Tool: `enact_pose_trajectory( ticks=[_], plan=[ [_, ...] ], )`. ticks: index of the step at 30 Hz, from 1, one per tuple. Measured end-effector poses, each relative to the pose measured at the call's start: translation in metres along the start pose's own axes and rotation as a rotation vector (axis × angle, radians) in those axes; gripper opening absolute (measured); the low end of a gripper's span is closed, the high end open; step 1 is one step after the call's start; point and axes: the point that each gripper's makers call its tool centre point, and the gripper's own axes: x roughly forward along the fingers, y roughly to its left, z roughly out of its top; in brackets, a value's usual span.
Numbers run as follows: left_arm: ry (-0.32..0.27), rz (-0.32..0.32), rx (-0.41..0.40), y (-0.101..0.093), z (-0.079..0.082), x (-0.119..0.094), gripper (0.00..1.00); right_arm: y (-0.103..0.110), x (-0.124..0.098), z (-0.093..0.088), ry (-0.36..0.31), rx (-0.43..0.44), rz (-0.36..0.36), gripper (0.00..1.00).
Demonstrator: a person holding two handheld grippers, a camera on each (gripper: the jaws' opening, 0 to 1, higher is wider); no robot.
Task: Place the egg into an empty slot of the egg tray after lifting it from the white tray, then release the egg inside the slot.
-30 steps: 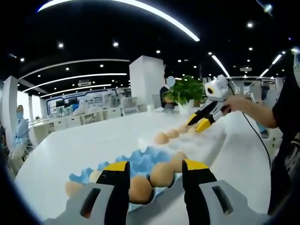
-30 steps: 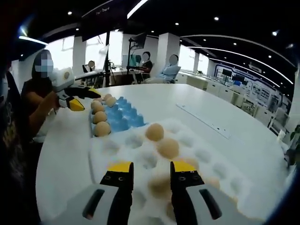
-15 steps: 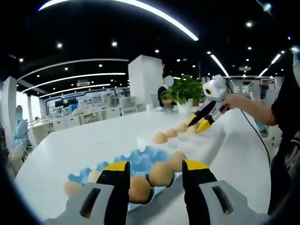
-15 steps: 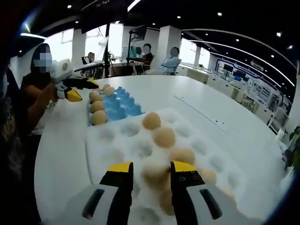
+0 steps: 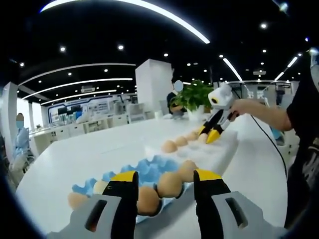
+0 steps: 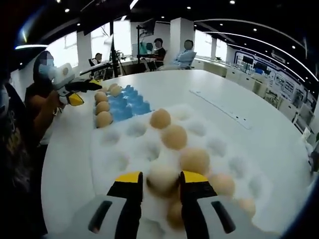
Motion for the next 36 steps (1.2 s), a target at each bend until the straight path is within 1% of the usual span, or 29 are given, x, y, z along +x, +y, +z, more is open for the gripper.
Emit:
enact_pose_trajectory(
  ticks=[4, 9, 17, 25, 36],
  plan=[
    [-0.003, -0.002, 0.003, -0.004, 0.001, -0.001, 0.45, -0.003, -0.001, 0.001, -0.018, 0.002, -0.005, 0.28],
    [-0.008, -0.002, 0.007, -0.004, 0.003, -0.003, 0.45, 0.000, 0.000, 0.000, -0.014, 0.003, -0.002, 0.28],
    [-0.010, 0.001, 0.013, -0.002, 0.004, -0.003, 0.46, 0.001, -0.002, 0.000, -0.030, 0.004, -0.011, 0.27],
    [-0.003, 0.004, 0.006, -0.001, 0.002, -0.001, 0.46, 0.001, -0.003, 0.001, -0.036, 0.002, -0.017, 0.27],
    [-0.007, -0.003, 0.000, -0.002, 0.002, 0.001, 0.46, 0.002, -0.011, 0.012, -0.065, 0.001, -0.027, 0.27]
  ],
)
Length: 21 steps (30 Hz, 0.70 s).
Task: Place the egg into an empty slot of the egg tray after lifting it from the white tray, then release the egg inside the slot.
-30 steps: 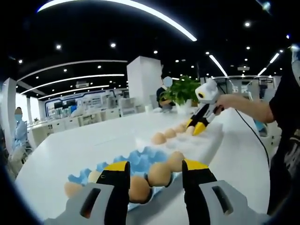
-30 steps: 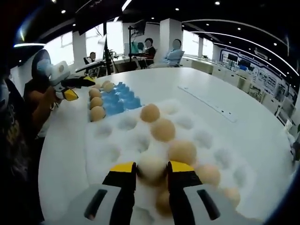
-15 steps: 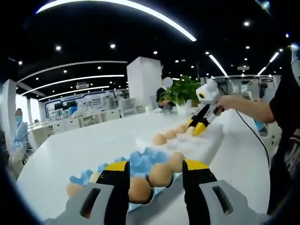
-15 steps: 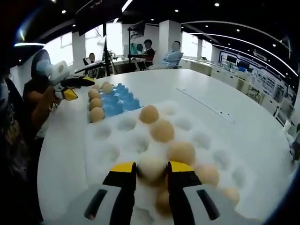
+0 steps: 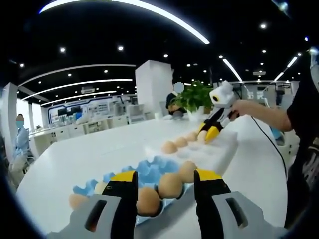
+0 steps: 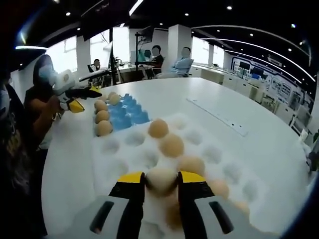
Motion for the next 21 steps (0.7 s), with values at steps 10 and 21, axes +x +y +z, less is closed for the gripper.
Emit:
enact_pose_trajectory(
  ticks=[10, 21],
  plan=[
    [0.003, -0.011, 0.002, -0.005, -0.001, 0.000, 0.46, 0.007, -0.003, 0.012, -0.022, -0.010, -0.010, 0.27],
    [-0.002, -0.022, 0.000, -0.010, -0.001, 0.001, 0.47, 0.021, -0.003, 0.027, -0.053, -0.027, 0.010, 0.27]
  ],
)
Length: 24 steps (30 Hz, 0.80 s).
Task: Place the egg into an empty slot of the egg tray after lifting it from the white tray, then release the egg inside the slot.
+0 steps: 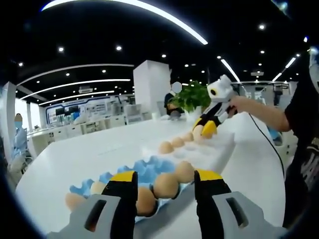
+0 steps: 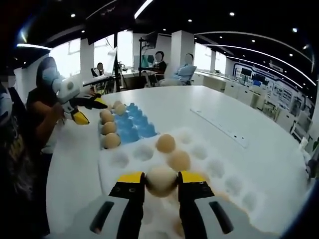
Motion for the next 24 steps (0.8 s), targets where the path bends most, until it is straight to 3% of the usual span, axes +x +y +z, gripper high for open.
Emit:
enact_pose_trajectory(
  ticks=[24],
  plan=[
    [0.005, -0.019, -0.003, 0.001, -0.004, 0.003, 0.47, 0.034, 0.020, 0.030, -0.041, -0.060, 0.080, 0.27]
  ],
)
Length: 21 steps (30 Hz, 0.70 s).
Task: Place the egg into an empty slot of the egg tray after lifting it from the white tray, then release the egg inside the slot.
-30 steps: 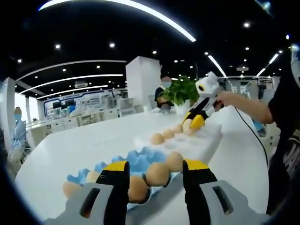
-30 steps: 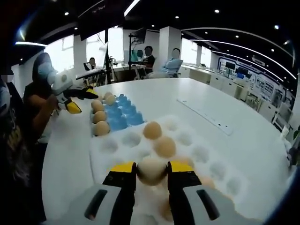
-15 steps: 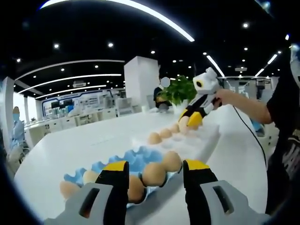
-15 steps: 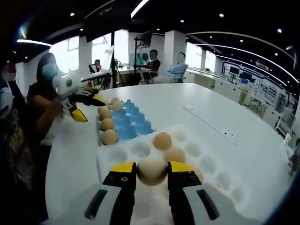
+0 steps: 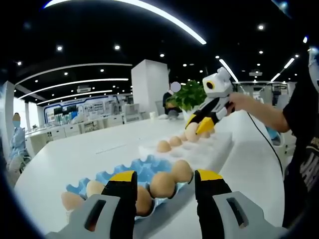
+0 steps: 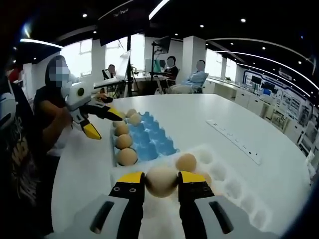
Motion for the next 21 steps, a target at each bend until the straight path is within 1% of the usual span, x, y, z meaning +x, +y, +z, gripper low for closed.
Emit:
enact_pose_trajectory(
  ticks=[6, 12, 21],
  plan=[
    [-0.001, 0.004, -0.004, 0.001, -0.001, 0.000, 0.47, 0.000, 0.003, 0.011, -0.018, -0.009, 0.011, 0.27],
    [-0.003, -0.002, -0.008, -0.001, -0.001, 0.002, 0.48, 0.014, 0.008, 0.024, -0.039, -0.028, 0.034, 0.27],
    [-0.004, -0.001, -0.010, -0.002, -0.001, 0.001, 0.48, 0.031, 0.021, 0.038, -0.072, -0.042, 0.073, 0.27]
  ],
)
